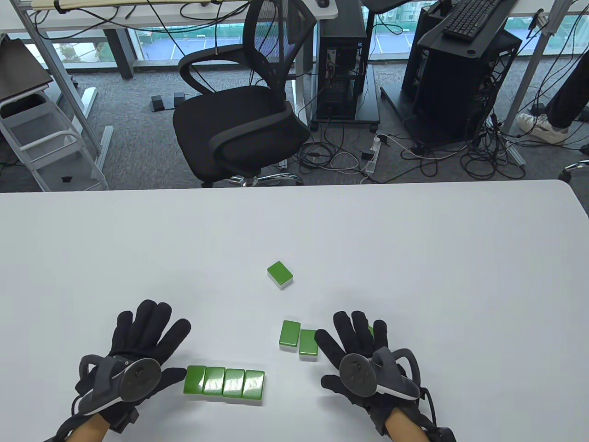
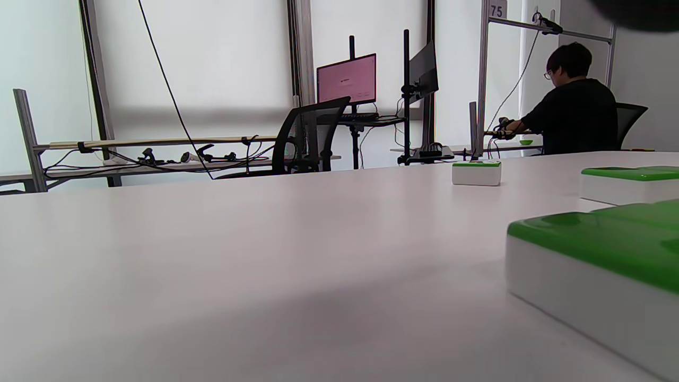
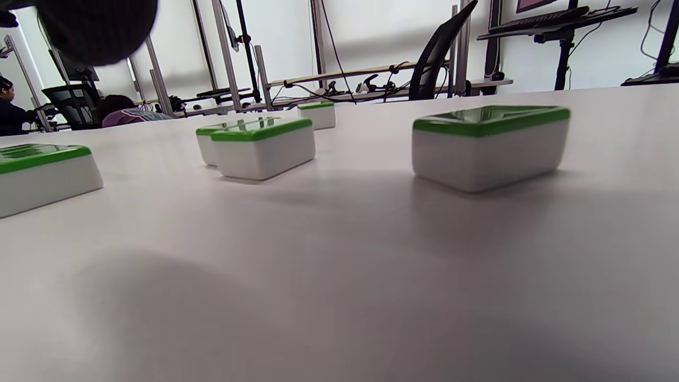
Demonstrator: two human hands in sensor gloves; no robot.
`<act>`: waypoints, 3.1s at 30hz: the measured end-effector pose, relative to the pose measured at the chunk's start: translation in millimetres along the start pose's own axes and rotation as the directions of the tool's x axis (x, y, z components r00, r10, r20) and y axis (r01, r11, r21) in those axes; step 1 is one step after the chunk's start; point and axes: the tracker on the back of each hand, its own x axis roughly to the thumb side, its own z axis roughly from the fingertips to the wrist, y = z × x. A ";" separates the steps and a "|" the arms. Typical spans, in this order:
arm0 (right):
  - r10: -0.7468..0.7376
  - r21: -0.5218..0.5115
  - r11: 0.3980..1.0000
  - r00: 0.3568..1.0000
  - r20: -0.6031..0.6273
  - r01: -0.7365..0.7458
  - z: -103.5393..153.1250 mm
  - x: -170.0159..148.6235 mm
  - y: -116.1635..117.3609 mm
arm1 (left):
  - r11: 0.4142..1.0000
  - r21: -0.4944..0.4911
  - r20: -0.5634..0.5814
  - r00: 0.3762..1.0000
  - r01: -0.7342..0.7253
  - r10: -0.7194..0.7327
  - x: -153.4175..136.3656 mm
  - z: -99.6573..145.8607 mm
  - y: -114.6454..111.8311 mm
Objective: Flip mahjong tiles upright in a row
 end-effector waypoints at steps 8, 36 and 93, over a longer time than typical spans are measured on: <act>0.047 0.220 0.974 0.999 -0.002 -0.045 -66.7 39.2 0.7 | 1.000 -0.003 0.011 1.000 0.003 -0.003 1.0 1.0 0.7; 0.249 0.048 0.963 0.943 0.221 -0.266 -83.5 92.5 16.5 | 1.000 -0.029 0.027 1.000 -0.008 0.009 2.3 1.3 1.7; 0.153 0.330 0.936 0.986 -0.068 -0.123 -89.0 32.5 26.6 | 0.996 -0.085 0.025 1.000 -0.011 0.014 3.0 0.1 -0.9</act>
